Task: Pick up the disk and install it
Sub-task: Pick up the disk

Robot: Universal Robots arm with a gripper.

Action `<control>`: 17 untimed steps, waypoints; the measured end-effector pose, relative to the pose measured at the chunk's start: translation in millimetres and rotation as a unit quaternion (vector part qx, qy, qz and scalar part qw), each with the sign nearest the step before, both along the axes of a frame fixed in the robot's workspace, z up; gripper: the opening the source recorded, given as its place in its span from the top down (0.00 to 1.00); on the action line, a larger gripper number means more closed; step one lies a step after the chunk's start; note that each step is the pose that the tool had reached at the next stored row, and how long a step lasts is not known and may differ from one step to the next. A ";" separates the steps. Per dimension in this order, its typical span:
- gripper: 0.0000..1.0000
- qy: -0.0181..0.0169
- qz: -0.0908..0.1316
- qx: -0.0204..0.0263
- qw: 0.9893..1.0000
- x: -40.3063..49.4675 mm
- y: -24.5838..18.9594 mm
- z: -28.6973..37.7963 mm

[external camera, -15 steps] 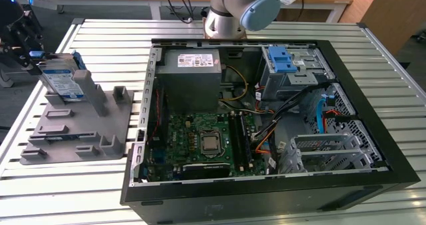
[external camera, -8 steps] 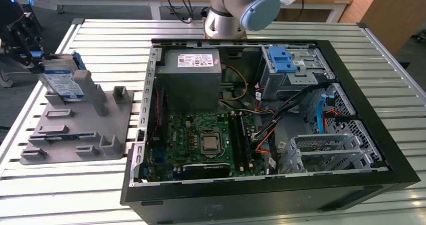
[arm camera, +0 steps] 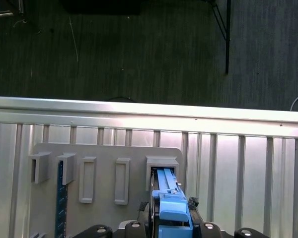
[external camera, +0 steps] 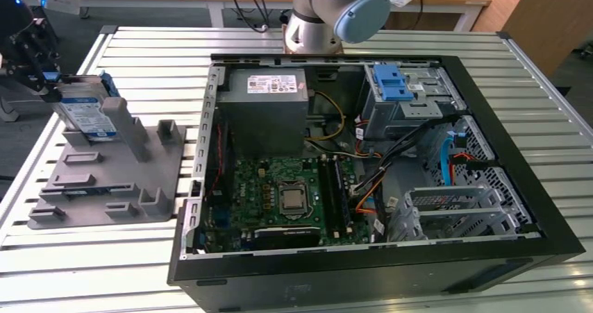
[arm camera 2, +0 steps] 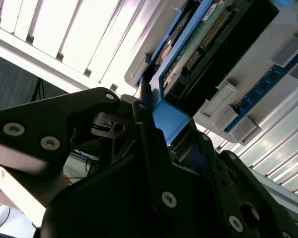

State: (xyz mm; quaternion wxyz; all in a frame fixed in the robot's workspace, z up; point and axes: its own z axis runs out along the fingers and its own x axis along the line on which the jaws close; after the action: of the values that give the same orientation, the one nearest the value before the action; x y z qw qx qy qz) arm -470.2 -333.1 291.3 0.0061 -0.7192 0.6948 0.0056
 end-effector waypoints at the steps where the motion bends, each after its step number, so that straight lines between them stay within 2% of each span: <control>1: 0.61 0.000 0.000 0.000 1.000 0.0 0.0 0.0; 4: 0.60 0.000 0.000 0.000 1.000 0.0 0.0 0.0; 5: 0.54 0.000 0.000 0.000 1.000 0.0 0.0 -0.1; 13: 0.54 0.000 0.000 0.000 1.000 0.0 0.0 -1.7; 15: 0.55 0.000 0.000 0.000 1.000 0.0 0.0 -1.7; 16: 0.62 0.000 0.000 0.000 1.000 0.0 0.0 -1.7; 17: 0.62 0.000 0.000 0.000 1.000 0.0 0.0 -1.7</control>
State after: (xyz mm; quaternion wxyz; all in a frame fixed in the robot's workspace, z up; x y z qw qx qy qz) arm -470.2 -333.1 289.7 0.0060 -0.7192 0.6948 0.0056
